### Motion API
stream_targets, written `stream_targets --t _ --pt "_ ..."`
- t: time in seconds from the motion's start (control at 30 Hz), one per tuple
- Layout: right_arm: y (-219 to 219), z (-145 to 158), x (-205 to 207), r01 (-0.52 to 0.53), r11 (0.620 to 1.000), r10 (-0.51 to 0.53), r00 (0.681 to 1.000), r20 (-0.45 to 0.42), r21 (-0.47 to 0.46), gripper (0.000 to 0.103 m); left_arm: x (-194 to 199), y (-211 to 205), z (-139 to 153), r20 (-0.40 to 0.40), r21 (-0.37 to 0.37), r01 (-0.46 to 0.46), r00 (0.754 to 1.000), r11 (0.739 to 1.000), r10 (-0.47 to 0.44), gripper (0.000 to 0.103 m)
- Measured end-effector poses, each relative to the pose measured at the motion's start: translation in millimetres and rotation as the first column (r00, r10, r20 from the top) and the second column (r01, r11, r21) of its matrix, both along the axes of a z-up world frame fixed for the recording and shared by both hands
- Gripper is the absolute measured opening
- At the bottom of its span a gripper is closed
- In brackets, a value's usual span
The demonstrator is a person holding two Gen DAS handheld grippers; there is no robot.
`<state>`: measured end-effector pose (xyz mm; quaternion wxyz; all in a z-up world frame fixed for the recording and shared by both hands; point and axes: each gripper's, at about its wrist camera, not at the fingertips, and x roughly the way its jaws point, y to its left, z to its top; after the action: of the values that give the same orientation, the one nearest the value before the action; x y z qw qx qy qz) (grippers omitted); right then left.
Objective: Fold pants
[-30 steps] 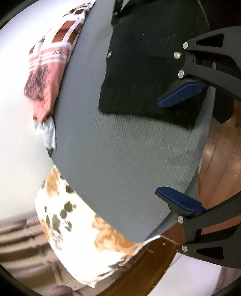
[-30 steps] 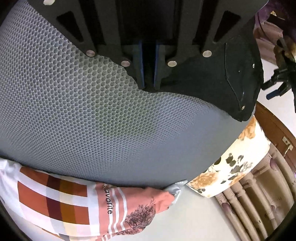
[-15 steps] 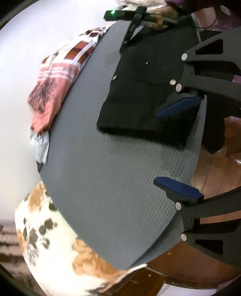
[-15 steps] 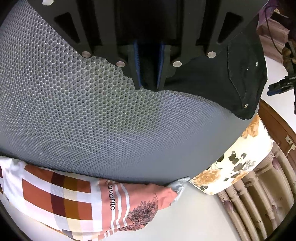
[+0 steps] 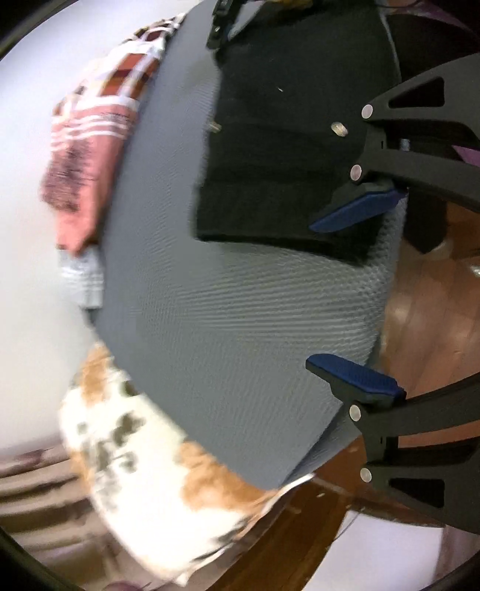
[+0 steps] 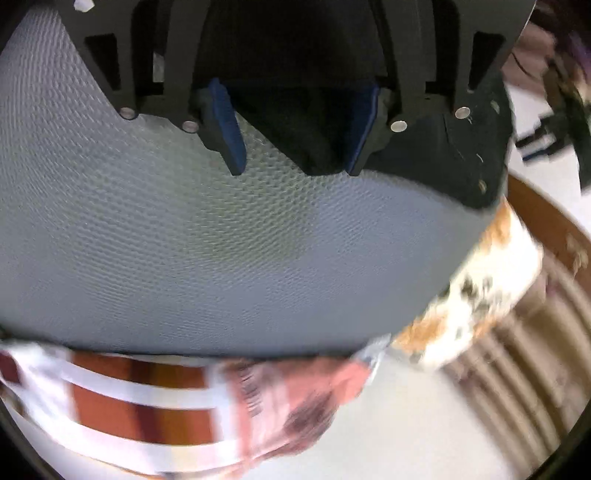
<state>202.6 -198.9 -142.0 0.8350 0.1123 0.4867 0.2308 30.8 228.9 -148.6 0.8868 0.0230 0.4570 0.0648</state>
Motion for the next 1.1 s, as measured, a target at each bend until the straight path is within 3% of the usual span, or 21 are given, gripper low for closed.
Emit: stream_targets --t 0.07,0.13,0.3,0.37,0.43,0.47,0.53,0.57,0.6,0.67,0.77,0.87,1.1 --pt "-25.0 16.1 -22.2 0.06 0.991 -0.062 0.998 0.017 0.121 0.054 -5.6 -12.3 18.5 0.067 -0.003 0.035 0.997 0.999 -0.035 0.069" --pt "-39.6 29.4 -51.3 0.05 0.98 -0.056 0.998 0.024 0.191 0.054 -9.4 -27.3 28.6 0.103 -0.045 0.098 0.99 0.994 -0.093 0.071" --pt "-55.5 46.6 -149.3 -0.051 0.992 0.048 0.999 0.021 0.111 0.053 -10.0 -79.1 21.0 0.065 -0.19 0.292 0.956 0.937 -0.285 0.071" --pt "-88.4 45.8 -183.0 0.038 0.995 -0.037 0.999 -0.008 0.094 0.051 -7.7 -100.8 10.0 0.031 -0.199 0.345 0.938 0.917 -0.346 0.071" --pt "-152.7 42.0 -219.7 0.25 0.963 -0.246 0.968 -0.05 0.102 0.051 -6.4 -115.0 0.7 0.008 -0.204 0.38 0.922 0.902 -0.387 0.071" --pt "-181.1 41.2 -234.8 0.343 0.934 -0.339 0.939 -0.057 0.101 0.051 -5.1 -121.9 -4.2 -0.006 -0.209 0.393 0.915 0.895 -0.403 0.071" --pt "-251.3 40.8 -275.9 0.569 0.819 -0.565 0.822 -0.07 0.071 0.049 -3.4 -132.9 -13.8 -0.031 -0.232 0.417 0.9 0.879 -0.435 0.071" --pt "-286.8 40.0 -299.6 0.671 0.738 -0.666 0.741 -0.085 0.073 0.048 -3.2 -137.9 -19.3 -0.044 -0.237 0.429 0.892 0.872 -0.451 0.071" --pt "-325.5 39.3 -329.5 0.761 0.638 -0.754 0.649 -0.103 0.119 0.033 -3.2 -142.0 -24.4 -0.055 -0.232 0.437 0.886 0.869 -0.46 0.071" --pt "-372.4 41.5 -366.6 0.848 0.509 -0.842 0.526 -0.116 0.147 0.035 -4.0 -149.1 -33.9 -0.084 -0.218 0.453 0.874 0.864 -0.479 0.071" --pt "-408.9 44.5 -394.2 0.89 0.412 -0.892 0.437 -0.112 0.194 0.036 -4.9 -154.4 -44.0 -0.113 -0.209 0.464 0.863 0.861 -0.493 0.071" --pt "-424.2 39.8 -396.4 0.874 0.373 -0.887 0.435 -0.157 0.312 0.036 -7.5 -152.7 -44.8 -0.108 -0.212 0.458 0.867 0.863 -0.487 0.071" --pt "-415.3 28.9 -376.5 0.851 0.411 -0.86 0.481 -0.172 0.326 0.036 -6.8 -149.9 -48.2 -0.104 -0.199 0.45 0.873 0.87 -0.476 0.071"
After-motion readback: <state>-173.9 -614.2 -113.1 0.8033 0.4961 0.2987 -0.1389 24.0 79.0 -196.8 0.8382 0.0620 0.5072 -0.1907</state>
